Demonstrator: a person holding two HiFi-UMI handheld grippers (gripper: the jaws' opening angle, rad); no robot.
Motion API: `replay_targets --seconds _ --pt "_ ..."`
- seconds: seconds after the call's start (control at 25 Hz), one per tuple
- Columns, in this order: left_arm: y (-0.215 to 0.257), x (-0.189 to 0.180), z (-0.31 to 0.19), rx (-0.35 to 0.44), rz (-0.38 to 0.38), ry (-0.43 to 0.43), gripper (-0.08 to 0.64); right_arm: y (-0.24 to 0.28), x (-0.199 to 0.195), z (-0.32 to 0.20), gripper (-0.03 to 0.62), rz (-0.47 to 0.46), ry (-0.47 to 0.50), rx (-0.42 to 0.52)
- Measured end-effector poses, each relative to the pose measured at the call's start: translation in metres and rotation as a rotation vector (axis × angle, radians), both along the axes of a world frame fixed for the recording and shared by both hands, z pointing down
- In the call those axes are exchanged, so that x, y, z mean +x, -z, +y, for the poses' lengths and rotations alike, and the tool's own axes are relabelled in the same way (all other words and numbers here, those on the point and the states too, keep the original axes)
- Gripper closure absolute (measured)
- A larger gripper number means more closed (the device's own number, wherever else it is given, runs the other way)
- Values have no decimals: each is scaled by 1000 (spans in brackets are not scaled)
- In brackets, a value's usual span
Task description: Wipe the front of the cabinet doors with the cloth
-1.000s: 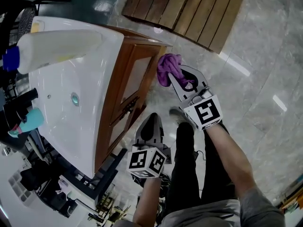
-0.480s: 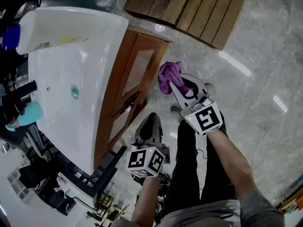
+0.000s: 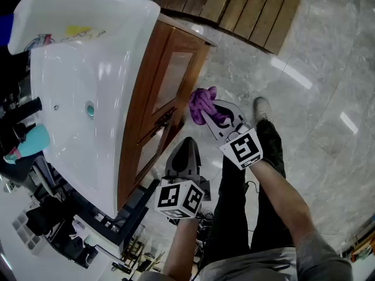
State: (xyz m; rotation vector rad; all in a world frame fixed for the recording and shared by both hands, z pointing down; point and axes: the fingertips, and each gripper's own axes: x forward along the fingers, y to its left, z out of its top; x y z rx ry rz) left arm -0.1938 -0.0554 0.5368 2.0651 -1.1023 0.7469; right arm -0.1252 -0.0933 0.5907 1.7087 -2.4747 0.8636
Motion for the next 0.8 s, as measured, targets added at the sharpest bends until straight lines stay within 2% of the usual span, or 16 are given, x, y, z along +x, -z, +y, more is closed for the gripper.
replay_targets --seconds 0.8 --pt "-28 -44 0 1 5 -68 549 -59 -85 -15 529 -38 13 -37"
